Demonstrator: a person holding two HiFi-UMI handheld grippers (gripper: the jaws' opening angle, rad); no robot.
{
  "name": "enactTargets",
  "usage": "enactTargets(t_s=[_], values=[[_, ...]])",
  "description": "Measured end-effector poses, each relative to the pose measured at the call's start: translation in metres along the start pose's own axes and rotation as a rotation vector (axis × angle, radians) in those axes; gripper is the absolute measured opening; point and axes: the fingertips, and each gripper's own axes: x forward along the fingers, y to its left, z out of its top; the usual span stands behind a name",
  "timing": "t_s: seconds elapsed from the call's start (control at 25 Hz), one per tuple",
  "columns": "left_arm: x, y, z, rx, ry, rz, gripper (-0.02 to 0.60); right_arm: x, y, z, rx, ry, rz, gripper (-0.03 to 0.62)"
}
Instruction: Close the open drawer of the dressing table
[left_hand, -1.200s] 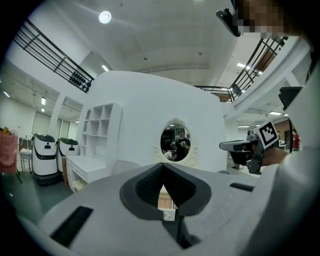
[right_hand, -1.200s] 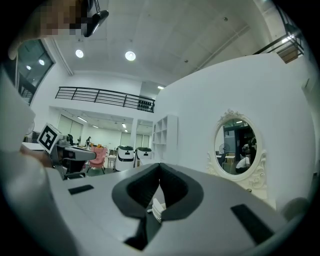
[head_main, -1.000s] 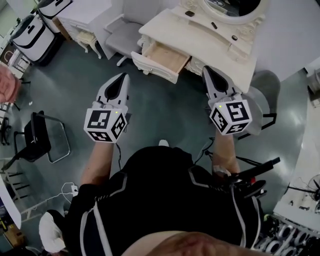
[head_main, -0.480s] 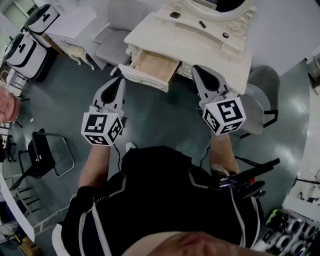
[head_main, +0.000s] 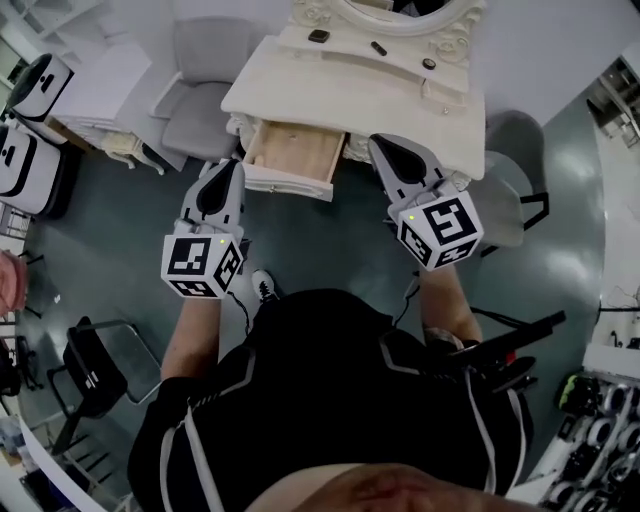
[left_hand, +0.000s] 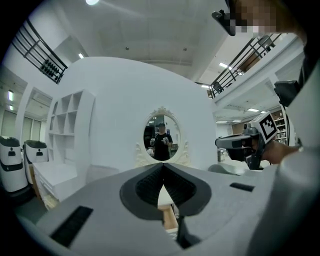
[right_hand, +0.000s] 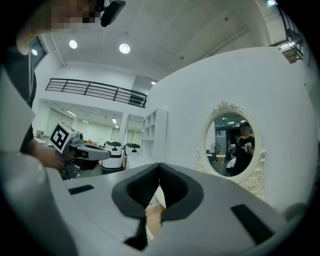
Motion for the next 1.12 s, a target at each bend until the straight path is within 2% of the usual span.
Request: enactTargets(t_s=[0.2,0.68,0.88,0.96,1.12], values=[[0.027,0.038,0.003,0.039,-0.001,-0.097,0.005,0.036,0.002,0.006,0.009,0.018,-0.091,0.005],[0.061,0.114,-0.02,-0.006,0.002,-0.294,0.005,0.091,0.031,-0.004,0.029,0.06,-0.295,0.005],[0.069,0.142,-0.048,-0.019,0.02,-0.36,0.005,0.106,0.046,-0.028,0.039,0.082,-0.389,0.005],[0.072,0.141,-0.059,-0.018,0.026,-0.386,0.005,0.103,0.051,-0.039,0.048,0.093,-0.419,0.005],[0.073,0.124,-0.062,-0.015,0.048,-0.409,0.005,0.088,0.056,-0.044,0.075,0.111,-0.423,0.005]])
